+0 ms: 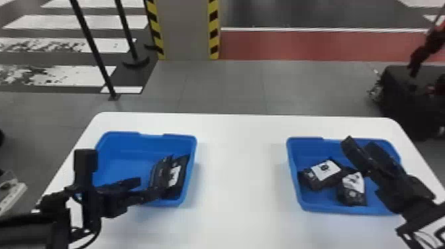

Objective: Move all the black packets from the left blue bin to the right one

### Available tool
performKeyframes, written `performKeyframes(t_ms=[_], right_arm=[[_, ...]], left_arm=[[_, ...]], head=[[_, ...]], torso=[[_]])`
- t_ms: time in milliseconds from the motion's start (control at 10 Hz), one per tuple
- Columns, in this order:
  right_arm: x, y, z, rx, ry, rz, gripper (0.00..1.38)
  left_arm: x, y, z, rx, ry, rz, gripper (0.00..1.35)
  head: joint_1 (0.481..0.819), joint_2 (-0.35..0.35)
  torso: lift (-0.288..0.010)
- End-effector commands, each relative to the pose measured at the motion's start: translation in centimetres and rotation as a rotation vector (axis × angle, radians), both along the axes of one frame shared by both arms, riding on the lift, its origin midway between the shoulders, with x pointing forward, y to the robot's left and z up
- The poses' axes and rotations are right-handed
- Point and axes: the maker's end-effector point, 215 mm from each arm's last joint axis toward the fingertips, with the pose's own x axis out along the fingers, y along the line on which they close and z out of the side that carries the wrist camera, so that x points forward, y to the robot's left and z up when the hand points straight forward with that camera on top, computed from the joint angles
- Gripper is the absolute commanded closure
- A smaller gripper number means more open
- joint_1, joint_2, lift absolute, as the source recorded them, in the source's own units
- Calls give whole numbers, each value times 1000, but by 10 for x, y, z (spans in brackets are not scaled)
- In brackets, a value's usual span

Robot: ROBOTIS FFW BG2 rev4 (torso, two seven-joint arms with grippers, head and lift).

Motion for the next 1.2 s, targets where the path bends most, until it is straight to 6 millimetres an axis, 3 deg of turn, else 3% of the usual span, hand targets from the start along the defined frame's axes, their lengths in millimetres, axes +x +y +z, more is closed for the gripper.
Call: performKeyframes(t_ms=[0, 100, 200, 300, 400, 600, 900, 1000, 1100], right_arm=[[-3, 2, -5, 16, 9, 0, 303], [-4, 4, -7, 18, 16, 8, 303], [-4, 4, -7, 20, 18, 9, 303], [-5, 5, -6, 27, 15, 12, 303], [-6, 6, -7, 31, 17, 16, 303], [-6, 9, -6, 38, 19, 23, 303], [-7, 16, 1, 50, 7, 44, 303], [-9, 16, 0, 58, 9, 46, 303], [-9, 17, -3, 61, 16, 51, 303]], left_arm=[[13, -1, -7, -2, 30, 6, 225], [13, 11, -17, 28, 84, 35, 406], [15, 19, -21, 58, 105, 48, 776], [19, 34, -20, 104, 92, 68, 1053], [23, 49, -16, 137, 61, 100, 1205], [30, 39, 12, 135, -44, 64, 1202], [-1, 10, 83, 148, -142, -13, 1202], [-15, 23, 74, 181, -63, 31, 1199], [-19, 41, 64, 217, -16, 95, 906]], head=[[695, 24], [695, 18], [695, 21], [695, 35], [695, 49], [695, 81], [695, 64], [695, 54], [695, 55]], torso=[[-110], [-110], [-110], [-110], [-110], [-110], [-110], [-110], [-110]])
